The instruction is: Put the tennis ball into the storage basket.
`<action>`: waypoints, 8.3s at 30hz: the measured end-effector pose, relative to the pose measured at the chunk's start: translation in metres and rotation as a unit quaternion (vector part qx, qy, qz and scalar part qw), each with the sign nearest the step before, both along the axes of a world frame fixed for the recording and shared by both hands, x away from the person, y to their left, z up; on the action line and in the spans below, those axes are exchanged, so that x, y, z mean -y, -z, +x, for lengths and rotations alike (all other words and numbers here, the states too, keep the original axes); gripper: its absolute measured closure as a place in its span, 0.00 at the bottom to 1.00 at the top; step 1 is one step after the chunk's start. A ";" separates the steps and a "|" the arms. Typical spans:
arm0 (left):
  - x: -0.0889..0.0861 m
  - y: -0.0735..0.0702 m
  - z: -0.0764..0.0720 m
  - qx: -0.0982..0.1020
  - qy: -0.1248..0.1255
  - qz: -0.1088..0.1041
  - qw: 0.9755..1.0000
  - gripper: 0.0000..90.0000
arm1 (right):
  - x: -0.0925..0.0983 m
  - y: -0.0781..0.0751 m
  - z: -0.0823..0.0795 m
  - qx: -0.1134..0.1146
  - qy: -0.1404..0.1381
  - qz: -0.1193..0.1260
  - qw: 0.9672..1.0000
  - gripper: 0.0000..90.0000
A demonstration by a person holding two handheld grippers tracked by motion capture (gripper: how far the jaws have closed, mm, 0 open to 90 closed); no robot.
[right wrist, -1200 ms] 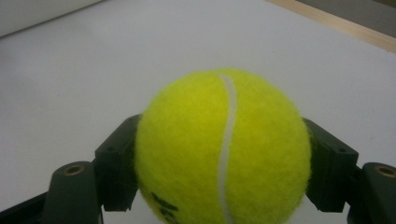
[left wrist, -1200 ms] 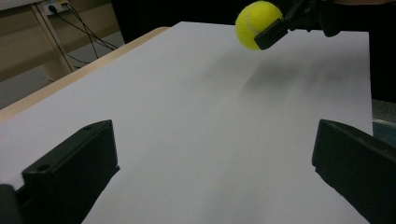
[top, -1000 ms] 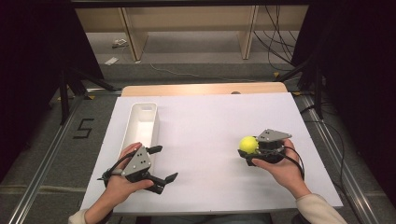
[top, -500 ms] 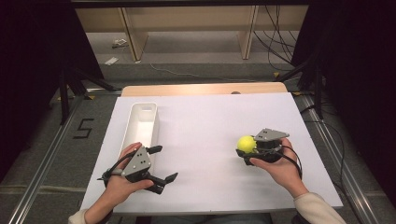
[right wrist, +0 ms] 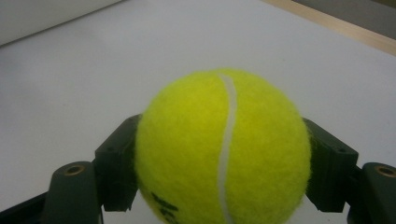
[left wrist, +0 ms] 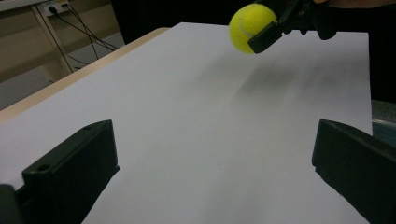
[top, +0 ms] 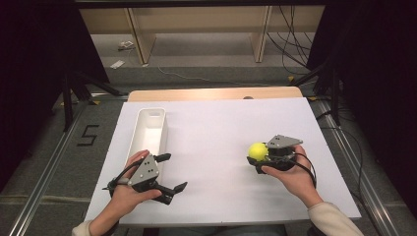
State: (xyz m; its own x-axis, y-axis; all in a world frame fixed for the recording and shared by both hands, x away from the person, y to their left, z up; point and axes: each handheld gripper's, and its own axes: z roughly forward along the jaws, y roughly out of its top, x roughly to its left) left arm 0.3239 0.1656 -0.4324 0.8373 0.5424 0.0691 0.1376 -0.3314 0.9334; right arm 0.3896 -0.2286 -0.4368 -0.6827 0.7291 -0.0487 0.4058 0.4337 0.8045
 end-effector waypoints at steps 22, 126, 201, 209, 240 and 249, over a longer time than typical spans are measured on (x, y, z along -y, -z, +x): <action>0.001 -0.001 0.000 0.002 0.001 -0.002 1.000 0.00 | -0.007 -0.001 0.002 0.000 0.000 0.004 1.000 0.30; 0.000 -0.003 -0.001 -0.004 0.009 -0.017 1.000 0.00 | -0.060 -0.002 0.023 -0.009 -0.029 0.029 0.999 0.30; 0.000 -0.003 -0.001 -0.004 0.010 -0.016 1.000 0.00 | -0.088 -0.005 0.033 -0.006 -0.044 0.041 0.998 0.30; 0.000 -0.003 -0.001 -0.005 0.010 -0.016 1.000 0.00 | -0.091 -0.005 0.034 -0.006 -0.046 0.041 0.998 0.30; 0.000 -0.003 -0.002 -0.005 0.011 -0.016 1.000 0.00 | -0.100 -0.003 0.036 -0.009 -0.049 0.040 0.998 0.30; 0.000 -0.003 -0.002 -0.004 0.010 -0.016 1.000 0.00 | -0.102 -0.003 0.038 -0.006 -0.052 0.040 0.998 0.30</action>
State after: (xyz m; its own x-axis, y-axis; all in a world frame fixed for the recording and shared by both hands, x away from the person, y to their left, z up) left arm 0.3223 0.1658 -0.4293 0.8488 0.5268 0.0441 0.1395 -0.3037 0.9425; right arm 0.4272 -0.1265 -0.4337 -0.7556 0.6549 0.0151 0.3717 0.4097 0.8331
